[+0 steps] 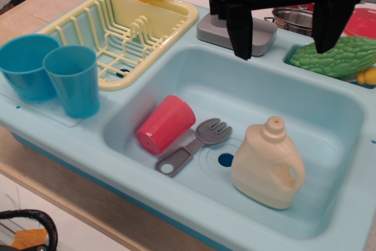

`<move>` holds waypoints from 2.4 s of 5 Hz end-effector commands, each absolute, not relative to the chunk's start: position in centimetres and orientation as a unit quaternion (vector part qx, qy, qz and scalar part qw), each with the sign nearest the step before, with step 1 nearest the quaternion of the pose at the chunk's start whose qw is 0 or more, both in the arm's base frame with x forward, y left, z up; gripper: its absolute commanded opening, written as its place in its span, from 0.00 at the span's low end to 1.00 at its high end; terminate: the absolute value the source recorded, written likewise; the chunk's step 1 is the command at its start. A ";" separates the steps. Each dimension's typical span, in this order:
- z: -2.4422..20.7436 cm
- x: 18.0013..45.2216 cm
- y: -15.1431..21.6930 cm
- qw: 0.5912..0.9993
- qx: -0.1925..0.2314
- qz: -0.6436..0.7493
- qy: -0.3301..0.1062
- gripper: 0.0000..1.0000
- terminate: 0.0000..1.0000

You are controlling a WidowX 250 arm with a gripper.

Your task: Put detergent from sink into drying rack

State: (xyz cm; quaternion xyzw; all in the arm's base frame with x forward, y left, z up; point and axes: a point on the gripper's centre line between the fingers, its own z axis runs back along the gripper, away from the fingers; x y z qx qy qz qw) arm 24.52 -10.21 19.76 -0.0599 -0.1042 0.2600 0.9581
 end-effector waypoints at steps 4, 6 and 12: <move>18.3 23.4 -11.6 0.831 -0.035 0.542 -0.117 1.00 0.00; 15.9 23.3 -11.3 0.781 -0.044 0.621 -0.050 1.00 0.00; 16.1 23.3 -10.5 0.769 -0.045 0.635 -0.059 0.00 0.00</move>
